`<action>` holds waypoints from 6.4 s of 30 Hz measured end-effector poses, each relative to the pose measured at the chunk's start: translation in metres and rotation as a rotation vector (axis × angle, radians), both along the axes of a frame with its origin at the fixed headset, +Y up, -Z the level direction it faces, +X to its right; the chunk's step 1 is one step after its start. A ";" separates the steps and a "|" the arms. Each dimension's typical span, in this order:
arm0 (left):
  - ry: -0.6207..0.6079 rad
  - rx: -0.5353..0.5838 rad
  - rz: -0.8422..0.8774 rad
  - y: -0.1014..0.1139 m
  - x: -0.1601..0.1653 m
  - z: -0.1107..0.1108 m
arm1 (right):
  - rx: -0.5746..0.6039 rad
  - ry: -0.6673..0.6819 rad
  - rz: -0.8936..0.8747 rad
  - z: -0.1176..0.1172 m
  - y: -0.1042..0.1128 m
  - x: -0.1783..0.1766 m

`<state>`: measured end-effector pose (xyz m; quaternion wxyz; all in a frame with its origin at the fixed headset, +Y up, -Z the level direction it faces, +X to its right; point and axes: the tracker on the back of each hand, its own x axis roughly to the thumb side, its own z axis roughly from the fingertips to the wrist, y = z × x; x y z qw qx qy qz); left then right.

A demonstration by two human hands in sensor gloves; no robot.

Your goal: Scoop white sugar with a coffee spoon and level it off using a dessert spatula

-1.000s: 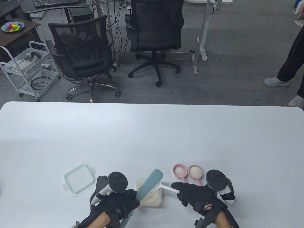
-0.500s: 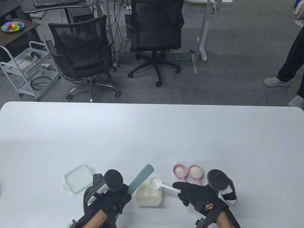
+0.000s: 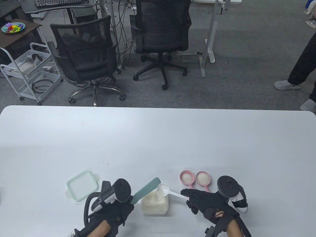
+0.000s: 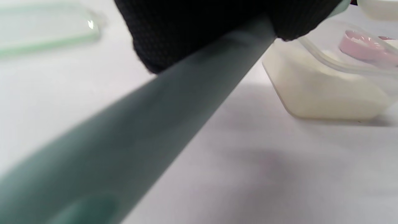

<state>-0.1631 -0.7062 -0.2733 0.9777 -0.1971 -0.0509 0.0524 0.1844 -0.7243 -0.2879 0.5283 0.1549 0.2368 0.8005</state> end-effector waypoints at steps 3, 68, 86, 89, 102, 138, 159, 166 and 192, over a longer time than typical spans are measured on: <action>0.015 0.003 0.030 -0.001 0.007 0.002 | 0.008 0.007 -0.012 0.001 0.001 -0.002; 0.057 0.179 -0.086 -0.019 -0.020 -0.019 | 0.109 -0.331 0.155 -0.003 0.008 0.032; 0.066 0.114 -0.103 -0.019 -0.019 -0.018 | 0.196 -0.420 0.550 0.001 0.014 0.022; 0.068 0.109 -0.100 -0.019 -0.019 -0.019 | 0.211 -0.415 0.541 0.002 0.016 0.021; 0.071 0.100 -0.094 -0.019 -0.020 -0.019 | 0.219 -0.509 0.383 0.003 0.015 0.032; 0.082 0.057 -0.095 -0.020 -0.021 -0.020 | 0.449 -0.093 0.902 0.018 -0.016 -0.070; 0.081 0.145 -0.025 -0.013 -0.026 -0.020 | 0.568 -0.161 0.902 0.026 0.008 -0.060; 0.051 0.265 -0.007 -0.007 -0.021 -0.016 | 0.590 -0.217 0.844 0.029 0.018 -0.050; 0.292 0.036 0.005 -0.017 -0.151 -0.053 | 0.543 -0.217 0.868 0.028 0.021 -0.046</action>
